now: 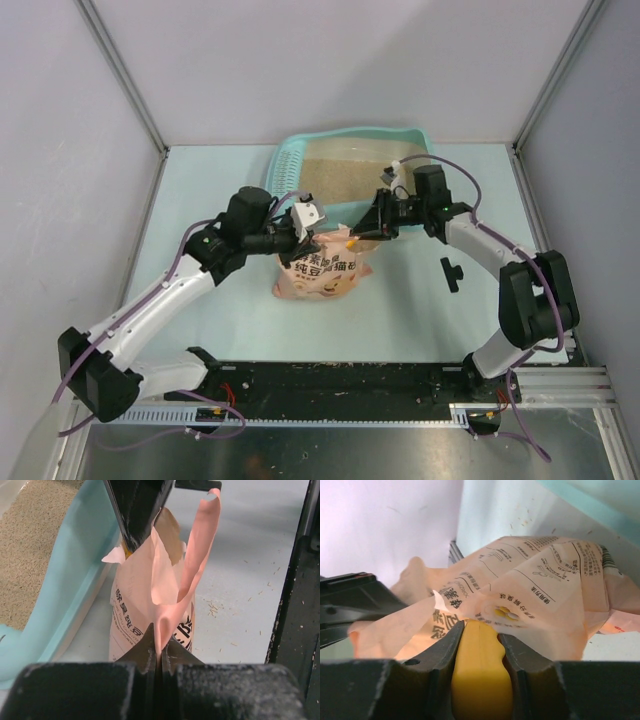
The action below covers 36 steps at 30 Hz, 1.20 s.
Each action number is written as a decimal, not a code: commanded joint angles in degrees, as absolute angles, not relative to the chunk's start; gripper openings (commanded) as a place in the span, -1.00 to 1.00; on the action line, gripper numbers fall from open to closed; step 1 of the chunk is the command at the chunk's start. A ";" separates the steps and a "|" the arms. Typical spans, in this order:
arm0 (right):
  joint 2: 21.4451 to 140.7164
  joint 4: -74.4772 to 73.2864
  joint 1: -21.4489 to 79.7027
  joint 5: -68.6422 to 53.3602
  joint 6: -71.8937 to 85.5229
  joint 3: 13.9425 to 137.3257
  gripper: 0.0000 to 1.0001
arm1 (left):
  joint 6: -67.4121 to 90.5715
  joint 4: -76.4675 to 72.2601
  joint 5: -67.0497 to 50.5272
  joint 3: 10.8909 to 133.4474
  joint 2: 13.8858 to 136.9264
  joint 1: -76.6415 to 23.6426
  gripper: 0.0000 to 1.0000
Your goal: Fill the litter box with clean litter
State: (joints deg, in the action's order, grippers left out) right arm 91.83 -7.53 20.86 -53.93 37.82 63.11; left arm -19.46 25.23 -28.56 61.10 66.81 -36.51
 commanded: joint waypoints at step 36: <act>90.17 0.35 -1.67 -66.71 50.80 64.42 -1.00 | -36.47 30.59 -30.06 80.86 74.00 -37.27 -1.00</act>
State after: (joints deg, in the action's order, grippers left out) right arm 89.30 -4.08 -0.01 -67.40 47.86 63.00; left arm -34.02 38.24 -27.03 75.68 75.72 -36.73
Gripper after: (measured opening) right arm 0.319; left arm 0.026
